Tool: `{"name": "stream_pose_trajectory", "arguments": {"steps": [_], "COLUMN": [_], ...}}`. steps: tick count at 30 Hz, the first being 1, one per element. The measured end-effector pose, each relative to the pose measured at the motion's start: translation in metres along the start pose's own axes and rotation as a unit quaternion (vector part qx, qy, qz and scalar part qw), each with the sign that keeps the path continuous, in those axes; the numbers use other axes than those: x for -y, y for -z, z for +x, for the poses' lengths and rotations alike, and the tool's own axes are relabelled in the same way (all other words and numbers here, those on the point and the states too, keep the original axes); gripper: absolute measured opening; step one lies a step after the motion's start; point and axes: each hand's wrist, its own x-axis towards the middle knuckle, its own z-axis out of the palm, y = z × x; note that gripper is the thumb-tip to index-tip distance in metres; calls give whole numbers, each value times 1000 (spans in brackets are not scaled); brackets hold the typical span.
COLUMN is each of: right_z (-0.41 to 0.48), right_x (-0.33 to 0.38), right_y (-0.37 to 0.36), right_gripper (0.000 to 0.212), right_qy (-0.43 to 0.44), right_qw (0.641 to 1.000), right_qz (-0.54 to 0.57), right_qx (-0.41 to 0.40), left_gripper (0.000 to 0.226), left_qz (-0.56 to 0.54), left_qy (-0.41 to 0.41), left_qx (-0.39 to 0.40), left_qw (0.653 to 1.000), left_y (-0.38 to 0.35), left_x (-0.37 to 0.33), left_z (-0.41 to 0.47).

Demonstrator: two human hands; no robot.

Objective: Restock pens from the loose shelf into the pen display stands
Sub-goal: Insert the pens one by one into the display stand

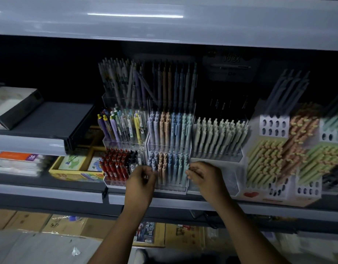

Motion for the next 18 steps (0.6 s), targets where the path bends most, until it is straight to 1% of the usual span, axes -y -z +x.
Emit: {"name": "stream_pose_trajectory", "arguments": {"steps": [3,8,11,18], "right_z": [-4,-6,-7,-13], "right_x": [-7,-12,-9,-8], "right_y": [-7,-13,-14,-20], "right_gripper": [9,8,9,6], "right_qy": [13,19,34,53], "right_qw": [999,998,996,993], "right_qz": [-51,-64,-81,-91], "right_qx": [8,-4,-25,-61], "left_gripper": [18,14,11,12], "left_qz": [23,24,38,73], "left_qy": [-25,-36,-50,-65], "left_qx": [-6,-20,-30,-25], "left_qw": [999,999,998,995], "left_y": [0,2,2,4], "left_x": [-3,-8,-7,-1], "left_z": [2,2,4,9]}}
